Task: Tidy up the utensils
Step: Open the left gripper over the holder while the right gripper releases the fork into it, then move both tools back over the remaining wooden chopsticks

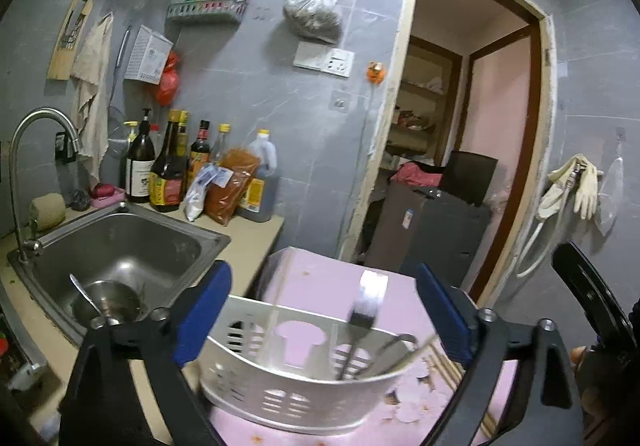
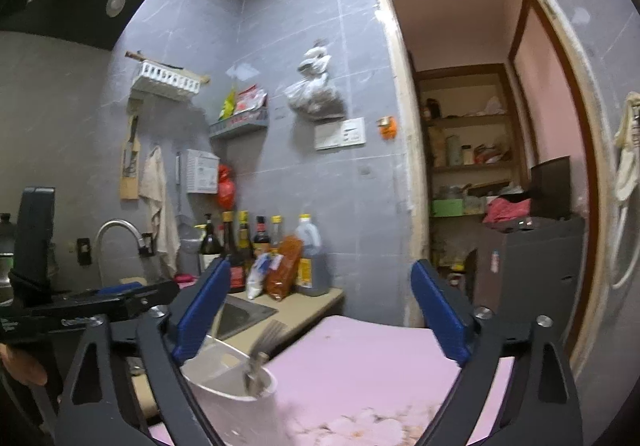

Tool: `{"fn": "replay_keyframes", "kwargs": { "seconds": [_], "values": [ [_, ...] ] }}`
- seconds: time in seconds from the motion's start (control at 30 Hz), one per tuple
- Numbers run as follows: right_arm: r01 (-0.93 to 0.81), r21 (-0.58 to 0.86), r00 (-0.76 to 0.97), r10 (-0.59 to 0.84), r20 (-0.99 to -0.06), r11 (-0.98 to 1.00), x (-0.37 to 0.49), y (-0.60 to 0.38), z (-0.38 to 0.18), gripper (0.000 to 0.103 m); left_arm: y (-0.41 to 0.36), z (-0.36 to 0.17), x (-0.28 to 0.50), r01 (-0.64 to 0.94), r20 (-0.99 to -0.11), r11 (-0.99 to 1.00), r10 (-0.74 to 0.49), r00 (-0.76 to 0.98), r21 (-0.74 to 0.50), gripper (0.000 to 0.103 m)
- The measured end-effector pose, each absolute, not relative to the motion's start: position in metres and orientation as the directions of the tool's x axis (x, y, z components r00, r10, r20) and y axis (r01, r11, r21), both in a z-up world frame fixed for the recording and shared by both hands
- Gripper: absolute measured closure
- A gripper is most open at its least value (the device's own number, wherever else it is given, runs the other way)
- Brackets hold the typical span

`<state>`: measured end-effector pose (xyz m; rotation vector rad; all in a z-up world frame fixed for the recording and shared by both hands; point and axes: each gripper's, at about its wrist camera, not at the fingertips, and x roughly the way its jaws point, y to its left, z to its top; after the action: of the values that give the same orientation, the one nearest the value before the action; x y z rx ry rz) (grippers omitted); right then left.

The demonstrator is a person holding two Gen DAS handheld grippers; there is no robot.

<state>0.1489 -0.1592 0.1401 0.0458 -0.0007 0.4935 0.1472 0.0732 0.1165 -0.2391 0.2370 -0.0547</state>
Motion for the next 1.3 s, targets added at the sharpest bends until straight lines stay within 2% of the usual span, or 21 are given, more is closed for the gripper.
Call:
{"fn": "replay_keyframes", "kwargs": {
  "seconds": [0.17, 0.4, 0.6, 0.73, 0.87, 1.17, 1.23, 1.3],
  "values": [
    [-0.456, 0.041, 0.890, 0.456, 0.011, 0.889, 0.128, -0.198, 0.139, 0.000, 0.045, 0.113, 0.135, 0.064, -0.219, 0.970, -0.116, 0.969, -0.233, 0.005],
    [-0.386, 0.005, 0.922, 0.386, -0.042, 0.923, 0.106, -0.237, 0.132, 0.000, 0.004, 0.100, 0.123, 0.127, -0.241, 0.970, -0.177, 0.954, -0.207, 0.005],
    [-0.333, -0.025, 0.940, 0.330, -0.092, 0.943, 0.101, -0.256, 0.107, 0.000, -0.019, 0.082, 0.116, 0.123, -0.256, 0.972, -0.173, 0.951, -0.199, 0.005],
    [-0.283, -0.044, 0.950, 0.274, -0.148, 0.958, 0.107, -0.263, 0.087, 0.000, -0.036, 0.069, 0.115, 0.111, -0.282, 0.986, -0.143, 0.949, -0.128, 0.005],
    [-0.258, -0.047, 0.948, 0.244, -0.205, 0.965, 0.115, -0.268, 0.071, 0.000, -0.048, 0.052, 0.125, 0.115, -0.343, 0.990, -0.138, 0.929, -0.087, 0.005],
    [-0.238, 0.026, 0.880, 0.227, -0.417, 0.971, 0.153, -0.285, 0.043, 0.001, -0.068, 0.014, 0.156, 0.167, -0.545, 0.984, -0.175, 0.820, -0.066, 0.005],
    [-0.232, 0.052, 0.856, 0.229, -0.464, 0.971, 0.161, -0.290, 0.037, 0.003, -0.072, 0.008, 0.165, 0.164, -0.597, 0.985, -0.162, 0.786, -0.052, 0.005],
    [-0.235, 0.072, 0.828, 0.238, -0.508, 0.969, 0.167, -0.294, 0.029, 0.014, -0.075, 0.003, 0.172, 0.172, -0.632, 0.983, -0.171, 0.756, -0.060, 0.005]
  ]
}}
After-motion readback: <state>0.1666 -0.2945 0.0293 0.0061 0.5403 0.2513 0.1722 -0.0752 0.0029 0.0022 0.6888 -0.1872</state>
